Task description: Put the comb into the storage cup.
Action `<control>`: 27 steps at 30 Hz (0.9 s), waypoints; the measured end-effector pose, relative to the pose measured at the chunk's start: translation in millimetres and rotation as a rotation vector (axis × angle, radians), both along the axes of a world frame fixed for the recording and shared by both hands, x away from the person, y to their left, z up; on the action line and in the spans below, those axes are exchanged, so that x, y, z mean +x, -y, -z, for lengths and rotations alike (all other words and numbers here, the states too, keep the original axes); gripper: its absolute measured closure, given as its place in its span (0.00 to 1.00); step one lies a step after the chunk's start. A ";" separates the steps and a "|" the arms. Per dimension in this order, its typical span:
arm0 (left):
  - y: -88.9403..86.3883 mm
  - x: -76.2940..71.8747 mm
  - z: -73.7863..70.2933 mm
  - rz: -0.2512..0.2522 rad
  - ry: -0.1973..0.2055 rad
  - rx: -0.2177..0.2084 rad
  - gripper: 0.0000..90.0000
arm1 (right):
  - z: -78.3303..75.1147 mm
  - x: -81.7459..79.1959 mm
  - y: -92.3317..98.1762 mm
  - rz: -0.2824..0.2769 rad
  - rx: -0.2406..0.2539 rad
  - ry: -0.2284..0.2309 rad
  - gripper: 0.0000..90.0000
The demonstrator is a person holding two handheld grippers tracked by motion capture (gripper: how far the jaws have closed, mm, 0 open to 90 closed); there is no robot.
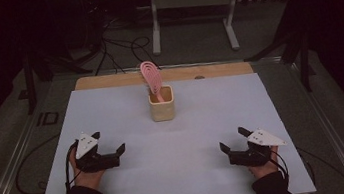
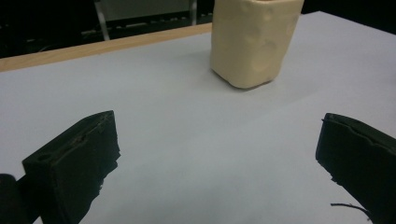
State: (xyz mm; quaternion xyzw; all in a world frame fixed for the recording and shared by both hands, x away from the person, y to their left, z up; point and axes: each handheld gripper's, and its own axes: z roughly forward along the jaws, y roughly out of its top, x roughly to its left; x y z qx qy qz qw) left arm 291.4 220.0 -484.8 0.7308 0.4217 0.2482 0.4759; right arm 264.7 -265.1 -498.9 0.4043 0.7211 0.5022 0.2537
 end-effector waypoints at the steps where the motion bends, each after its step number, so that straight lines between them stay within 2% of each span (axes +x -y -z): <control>1: -2.6 -1.6 0.6 -0.002 0.001 -0.004 0.00 | -0.3 -0.2 0.3 0.000 0.000 0.001 0.11; 5: -9.5 -5.8 4.6 0.001 -0.008 -0.019 0.00 | -2.8 -1.2 2.7 0.002 0.016 0.004 0.11; 10: -14.0 -10.7 7.5 0.002 -0.008 0.000 0.00 | -6.3 -1.4 7.3 0.014 0.025 0.018 0.11; 16: -20.2 -19.4 6.8 -0.011 0.017 -0.013 0.00 | -9.8 -2.4 13.9 0.032 0.035 0.038 0.11; 19: -22.2 -24.1 6.6 -0.014 0.030 0.000 0.00 | -10.4 -2.7 15.4 0.032 0.039 0.041 0.11; 27: -27.2 -31.3 3.7 -0.020 0.054 0.004 0.00 | -10.3 -2.8 15.2 0.030 0.038 0.033 0.11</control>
